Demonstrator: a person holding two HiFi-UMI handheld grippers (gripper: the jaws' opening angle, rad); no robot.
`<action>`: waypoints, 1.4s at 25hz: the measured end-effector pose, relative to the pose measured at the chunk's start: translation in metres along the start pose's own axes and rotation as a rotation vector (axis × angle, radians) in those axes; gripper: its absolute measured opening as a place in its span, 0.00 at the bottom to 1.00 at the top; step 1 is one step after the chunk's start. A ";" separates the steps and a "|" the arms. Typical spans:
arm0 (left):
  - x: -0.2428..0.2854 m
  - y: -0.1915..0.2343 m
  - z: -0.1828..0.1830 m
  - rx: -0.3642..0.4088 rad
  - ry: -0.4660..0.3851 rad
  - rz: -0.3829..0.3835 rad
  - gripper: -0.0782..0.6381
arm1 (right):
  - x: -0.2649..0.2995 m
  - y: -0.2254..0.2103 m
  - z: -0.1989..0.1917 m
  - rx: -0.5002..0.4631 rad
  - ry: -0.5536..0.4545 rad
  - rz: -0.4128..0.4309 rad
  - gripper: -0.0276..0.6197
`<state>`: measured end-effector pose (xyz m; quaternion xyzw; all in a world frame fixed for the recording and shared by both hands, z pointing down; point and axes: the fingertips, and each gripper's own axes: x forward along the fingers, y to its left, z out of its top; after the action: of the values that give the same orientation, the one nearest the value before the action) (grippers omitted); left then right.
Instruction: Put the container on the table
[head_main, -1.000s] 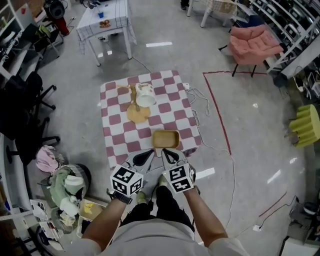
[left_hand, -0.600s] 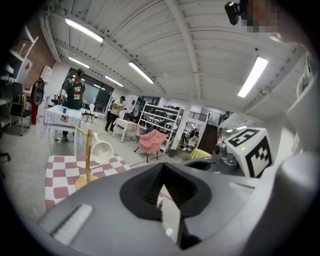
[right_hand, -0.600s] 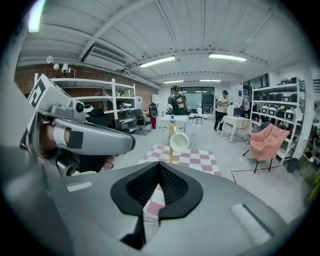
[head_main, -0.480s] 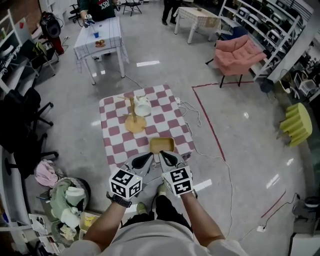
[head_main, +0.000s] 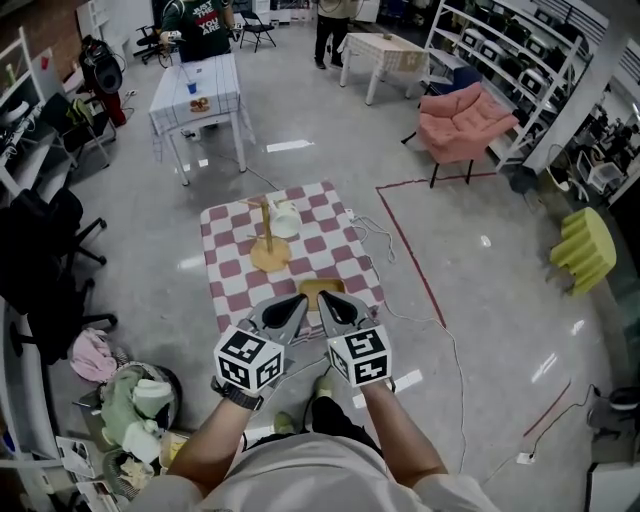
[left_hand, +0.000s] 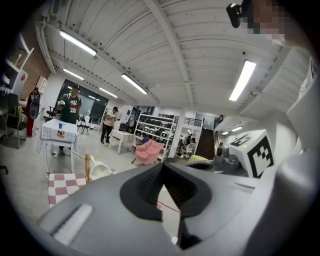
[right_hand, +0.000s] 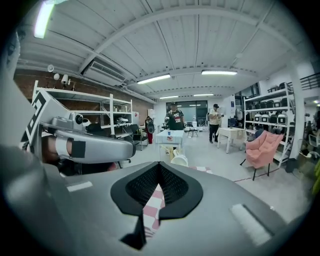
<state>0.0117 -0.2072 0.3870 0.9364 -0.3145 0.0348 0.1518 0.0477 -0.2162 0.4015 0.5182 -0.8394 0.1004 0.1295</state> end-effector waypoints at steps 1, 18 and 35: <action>-0.002 -0.002 0.002 0.001 -0.002 0.000 0.12 | -0.003 0.002 0.003 0.002 -0.007 -0.001 0.06; -0.026 -0.005 0.032 0.031 -0.058 0.020 0.12 | -0.023 0.010 0.038 0.035 -0.099 -0.032 0.06; -0.034 -0.008 0.037 0.044 -0.079 0.026 0.12 | -0.028 0.019 0.040 0.028 -0.111 -0.034 0.06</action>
<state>-0.0112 -0.1927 0.3440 0.9359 -0.3318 0.0069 0.1182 0.0384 -0.1960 0.3539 0.5389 -0.8350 0.0809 0.0771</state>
